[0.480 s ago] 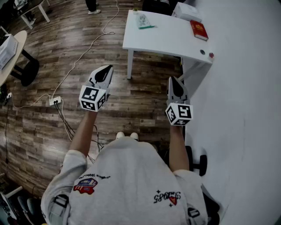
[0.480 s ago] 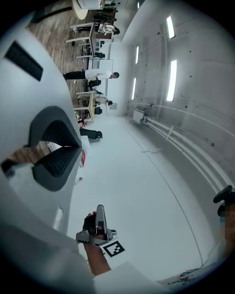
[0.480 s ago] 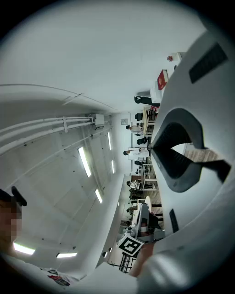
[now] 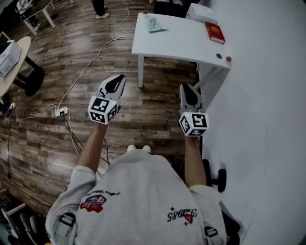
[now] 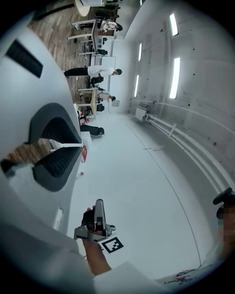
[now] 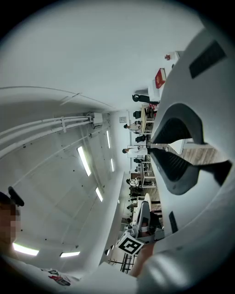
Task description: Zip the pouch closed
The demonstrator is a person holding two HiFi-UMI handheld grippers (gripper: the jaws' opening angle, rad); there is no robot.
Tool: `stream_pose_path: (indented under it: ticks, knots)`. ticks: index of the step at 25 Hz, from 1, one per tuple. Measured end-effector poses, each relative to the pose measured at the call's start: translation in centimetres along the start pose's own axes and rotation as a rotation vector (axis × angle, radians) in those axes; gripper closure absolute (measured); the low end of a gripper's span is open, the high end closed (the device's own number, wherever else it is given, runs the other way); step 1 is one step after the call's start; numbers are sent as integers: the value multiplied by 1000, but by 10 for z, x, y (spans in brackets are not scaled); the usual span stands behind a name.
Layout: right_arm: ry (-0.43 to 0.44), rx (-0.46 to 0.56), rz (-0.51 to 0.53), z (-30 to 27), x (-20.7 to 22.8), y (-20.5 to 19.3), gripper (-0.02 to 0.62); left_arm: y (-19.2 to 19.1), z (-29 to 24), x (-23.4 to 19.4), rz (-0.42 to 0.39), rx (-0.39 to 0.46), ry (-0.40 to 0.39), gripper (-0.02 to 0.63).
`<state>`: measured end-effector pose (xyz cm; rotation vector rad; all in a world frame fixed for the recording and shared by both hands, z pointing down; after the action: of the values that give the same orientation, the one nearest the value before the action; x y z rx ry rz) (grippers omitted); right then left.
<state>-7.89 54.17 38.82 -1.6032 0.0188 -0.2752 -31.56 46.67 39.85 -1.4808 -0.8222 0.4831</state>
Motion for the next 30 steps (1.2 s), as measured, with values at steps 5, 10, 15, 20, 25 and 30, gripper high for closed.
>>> stream_pose_path:
  ticks: [5,10,15,20,25,30]
  knots:
    - [15,3,-6,7,3,-5,478,-6,2,12,8,-5,-4,495]
    - [0,20,-10,11,10,-3,401,-7,3,19,8,9,8,385]
    - [-43,53,-2,15,19,-4,240,-9,3,28,16,19,5,308]
    - [-33,48,-6,16,16,-2,216,-7,5,35,22,13,-4,308]
    - [-12,35,-19,22,20,-13,219,-11,1,44,27,8,7,308]
    - [10,21,-20,28,32,-23,225,-13,0,55,26,6,36,308]
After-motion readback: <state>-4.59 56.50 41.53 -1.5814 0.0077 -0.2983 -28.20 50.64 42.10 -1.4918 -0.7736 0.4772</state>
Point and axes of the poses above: the fingertips, and each gripper's own axes: z backward along the fingers, x to its right, y out of its top, the point moved 1 cm from there along z, backward along the fingers, and after that the axes turned 10 degrees about -z, right-handed, at the moved point
